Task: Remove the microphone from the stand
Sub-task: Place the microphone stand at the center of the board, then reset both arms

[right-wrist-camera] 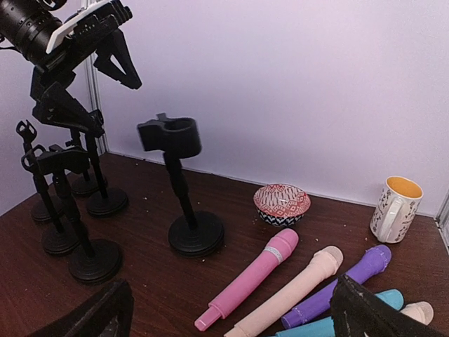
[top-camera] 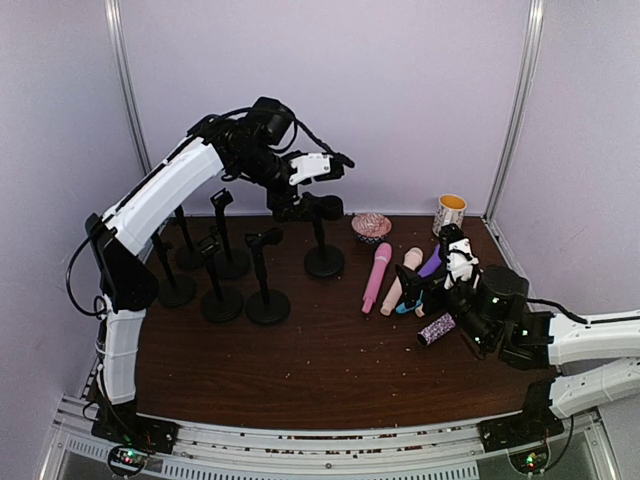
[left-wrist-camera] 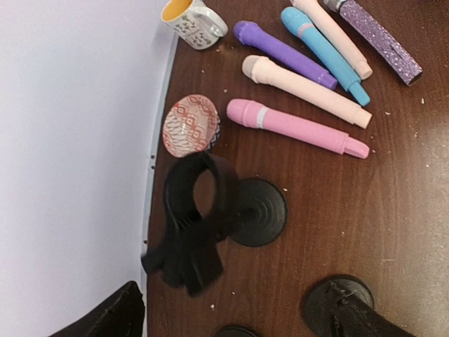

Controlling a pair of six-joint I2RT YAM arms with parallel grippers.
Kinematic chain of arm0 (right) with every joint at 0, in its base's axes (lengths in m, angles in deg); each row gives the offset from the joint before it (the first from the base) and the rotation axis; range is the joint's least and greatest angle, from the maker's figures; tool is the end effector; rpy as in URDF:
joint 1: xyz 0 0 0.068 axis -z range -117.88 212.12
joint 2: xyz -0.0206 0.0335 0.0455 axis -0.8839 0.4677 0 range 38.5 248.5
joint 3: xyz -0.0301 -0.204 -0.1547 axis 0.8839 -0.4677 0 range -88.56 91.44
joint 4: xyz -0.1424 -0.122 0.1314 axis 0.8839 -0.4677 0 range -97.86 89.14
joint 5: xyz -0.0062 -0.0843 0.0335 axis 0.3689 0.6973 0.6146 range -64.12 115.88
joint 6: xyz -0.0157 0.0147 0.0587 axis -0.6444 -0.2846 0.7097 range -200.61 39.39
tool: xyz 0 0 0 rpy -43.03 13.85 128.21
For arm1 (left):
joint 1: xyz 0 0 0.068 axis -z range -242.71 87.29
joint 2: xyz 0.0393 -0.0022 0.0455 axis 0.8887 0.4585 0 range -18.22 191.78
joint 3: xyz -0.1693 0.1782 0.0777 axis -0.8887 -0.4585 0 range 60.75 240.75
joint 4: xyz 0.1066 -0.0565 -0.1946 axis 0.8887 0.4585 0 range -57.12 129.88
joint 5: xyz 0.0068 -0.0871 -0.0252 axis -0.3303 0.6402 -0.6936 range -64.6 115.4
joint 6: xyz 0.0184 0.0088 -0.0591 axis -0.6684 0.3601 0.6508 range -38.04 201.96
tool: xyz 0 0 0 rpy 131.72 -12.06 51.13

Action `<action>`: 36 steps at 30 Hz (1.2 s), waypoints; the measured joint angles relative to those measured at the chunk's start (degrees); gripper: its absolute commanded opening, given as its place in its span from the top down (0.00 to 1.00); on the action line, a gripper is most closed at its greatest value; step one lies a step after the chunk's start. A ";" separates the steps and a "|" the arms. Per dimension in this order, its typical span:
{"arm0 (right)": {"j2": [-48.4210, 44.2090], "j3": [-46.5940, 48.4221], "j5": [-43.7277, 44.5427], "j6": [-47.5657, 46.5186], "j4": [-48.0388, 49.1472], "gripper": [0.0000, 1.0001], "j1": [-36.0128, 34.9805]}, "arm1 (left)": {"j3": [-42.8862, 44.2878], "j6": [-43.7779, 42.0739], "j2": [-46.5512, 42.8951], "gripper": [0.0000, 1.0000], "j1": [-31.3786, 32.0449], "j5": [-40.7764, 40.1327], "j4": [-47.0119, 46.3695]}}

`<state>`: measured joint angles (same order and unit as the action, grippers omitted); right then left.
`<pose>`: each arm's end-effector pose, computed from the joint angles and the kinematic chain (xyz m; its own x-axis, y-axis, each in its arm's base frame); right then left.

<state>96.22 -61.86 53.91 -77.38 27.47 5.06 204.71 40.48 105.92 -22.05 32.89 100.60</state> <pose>0.1352 0.1674 0.2612 -0.0528 0.0098 -0.9986 -0.4832 0.8748 0.0342 0.3130 -0.2769 0.3569 0.0502 0.8226 -0.5664 0.9065 0.2006 0.3716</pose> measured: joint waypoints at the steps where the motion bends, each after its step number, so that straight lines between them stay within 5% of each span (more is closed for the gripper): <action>1: 0.04 0.00 -0.07 0.17 0.26 0.00 0.04 | -0.13 0.04 0.00 0.10 0.00 -0.04 -1.31; 19: 1.81 5.64 -3.15 2.34 -4.15 0.00 4.20 | -11.45 7.17 -3.56 0.14 -4.31 3.21 -10.34; 22: 2.47 7.76 -3.58 2.84 -6.54 0.00 4.85 | -14.73 9.88 -6.01 0.03 -6.23 5.27 -10.21; 25: 2.60 9.86 -3.85 4.04 -9.40 0.00 6.51 | -18.69 13.05 -10.23 0.02 -9.22 7.72 -10.43; 36: -0.59 9.68 4.20 6.88 -14.58 0.00 16.92 | -66.79 24.96 -49.24 0.02 -21.77 7.17 -28.41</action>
<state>95.63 -52.17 58.11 -70.50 12.90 21.98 137.91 65.44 56.67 -43.82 40.06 72.19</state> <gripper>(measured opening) 0.998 0.977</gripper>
